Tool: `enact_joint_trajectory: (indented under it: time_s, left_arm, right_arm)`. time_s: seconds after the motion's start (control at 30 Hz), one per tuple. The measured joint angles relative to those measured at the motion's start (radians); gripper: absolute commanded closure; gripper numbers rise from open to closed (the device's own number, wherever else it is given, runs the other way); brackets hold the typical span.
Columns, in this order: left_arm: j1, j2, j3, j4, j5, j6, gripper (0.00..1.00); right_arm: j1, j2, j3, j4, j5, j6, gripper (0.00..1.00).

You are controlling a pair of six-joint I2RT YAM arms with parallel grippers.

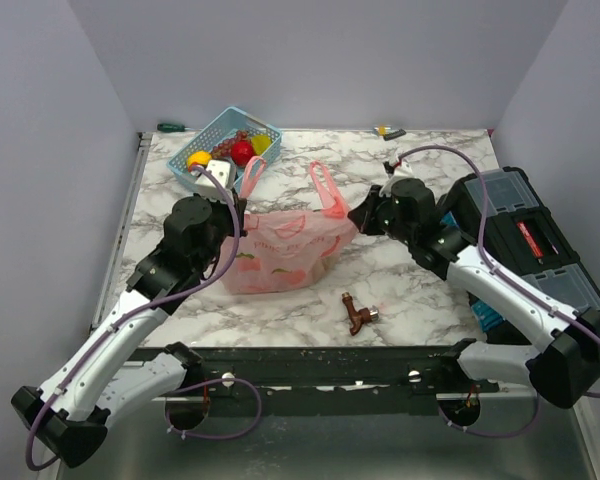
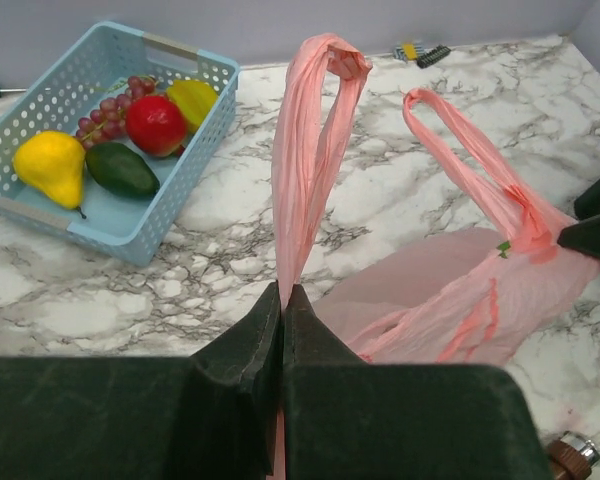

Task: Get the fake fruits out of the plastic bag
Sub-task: Adjust the plastic bag at the center of the board.

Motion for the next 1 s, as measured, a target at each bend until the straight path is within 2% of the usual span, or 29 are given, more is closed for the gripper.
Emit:
enact_joint_trajectory:
  time_s: [0.13, 0.27, 0.37, 0.5, 0.6, 0.73, 0.83, 1.0]
  left_arm:
    - [0.000, -0.069, -0.125, 0.092, 0.015, 0.024, 1.00]
    - [0.000, -0.115, -0.154, 0.153, 0.060, 0.042, 1.00]
    - [0.000, -0.132, -0.154, 0.186, 0.093, 0.046, 1.00]
    - [-0.002, -0.145, -0.155, 0.217, 0.129, 0.052, 1.00]
    - [-0.007, -0.143, -0.155, 0.220, 0.142, 0.061, 1.00]
    - [-0.014, -0.143, -0.155, 0.220, 0.148, 0.068, 1.00]
    - [-0.022, -0.143, -0.155, 0.220, 0.148, 0.076, 1.00]
    - [-0.033, -0.143, -0.155, 0.221, 0.146, 0.089, 1.00]
  right_arm:
    - [0.000, -0.057, -0.072, 0.006, -0.050, -0.006, 0.69]
    - [0.000, -0.071, -0.068, -0.027, -0.097, -0.034, 0.50]
    - [0.000, -0.077, -0.029, -0.086, -0.120, -0.060, 0.37]
    - [0.005, -0.071, 0.104, -0.133, -0.183, -0.102, 0.21]
    - [0.037, -0.047, 0.211, -0.121, -0.247, -0.142, 0.22]
    - [0.089, 0.049, 0.335, -0.074, -0.340, -0.180, 0.39]
    - [0.101, 0.134, 0.362, -0.032, -0.403, -0.175, 0.51]
    - [0.118, 0.255, 0.354, -0.012, -0.454, -0.130, 0.58]
